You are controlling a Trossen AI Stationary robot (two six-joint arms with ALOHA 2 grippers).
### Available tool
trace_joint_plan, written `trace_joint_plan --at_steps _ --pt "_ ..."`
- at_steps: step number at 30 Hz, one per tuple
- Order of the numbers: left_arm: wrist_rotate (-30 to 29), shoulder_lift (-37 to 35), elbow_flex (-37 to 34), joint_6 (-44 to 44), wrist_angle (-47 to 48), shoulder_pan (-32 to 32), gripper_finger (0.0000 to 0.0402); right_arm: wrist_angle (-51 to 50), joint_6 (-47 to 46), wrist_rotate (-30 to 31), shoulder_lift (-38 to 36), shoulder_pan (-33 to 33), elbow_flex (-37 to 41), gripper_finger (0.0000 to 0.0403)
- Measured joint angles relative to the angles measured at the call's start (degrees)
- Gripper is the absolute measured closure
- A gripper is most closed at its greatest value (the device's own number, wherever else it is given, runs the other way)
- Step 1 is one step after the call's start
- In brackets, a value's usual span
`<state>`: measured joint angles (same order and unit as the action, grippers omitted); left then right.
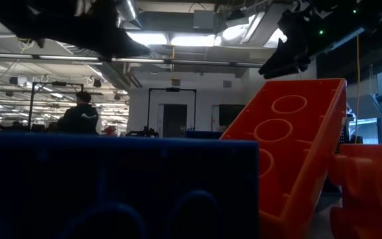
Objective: Sort blocks by size
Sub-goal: Put the red game piece into the gray bin
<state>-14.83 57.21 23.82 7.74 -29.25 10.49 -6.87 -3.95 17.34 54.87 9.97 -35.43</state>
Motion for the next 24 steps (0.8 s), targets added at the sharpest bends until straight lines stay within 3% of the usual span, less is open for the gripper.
trace_joint_plan --at_steps 5,15,24 --pt "0.0 7.4 5.4 -1.3 2.8 1.2 0.0402 7.6 5.4 0.0 0.0 -1.5 2.4 0.0138" --pt "0.0 21.6 23.6 -4.7 23.1 5.7 0.0402 13.8 13.3 -1.2 -5.1 -1.4 2.4 0.0139" --pt "0.0 29.7 27.4 -4.7 25.7 9.8 0.0392 16.9 17.4 -2.3 -11.4 -1.3 2.4 0.0139"
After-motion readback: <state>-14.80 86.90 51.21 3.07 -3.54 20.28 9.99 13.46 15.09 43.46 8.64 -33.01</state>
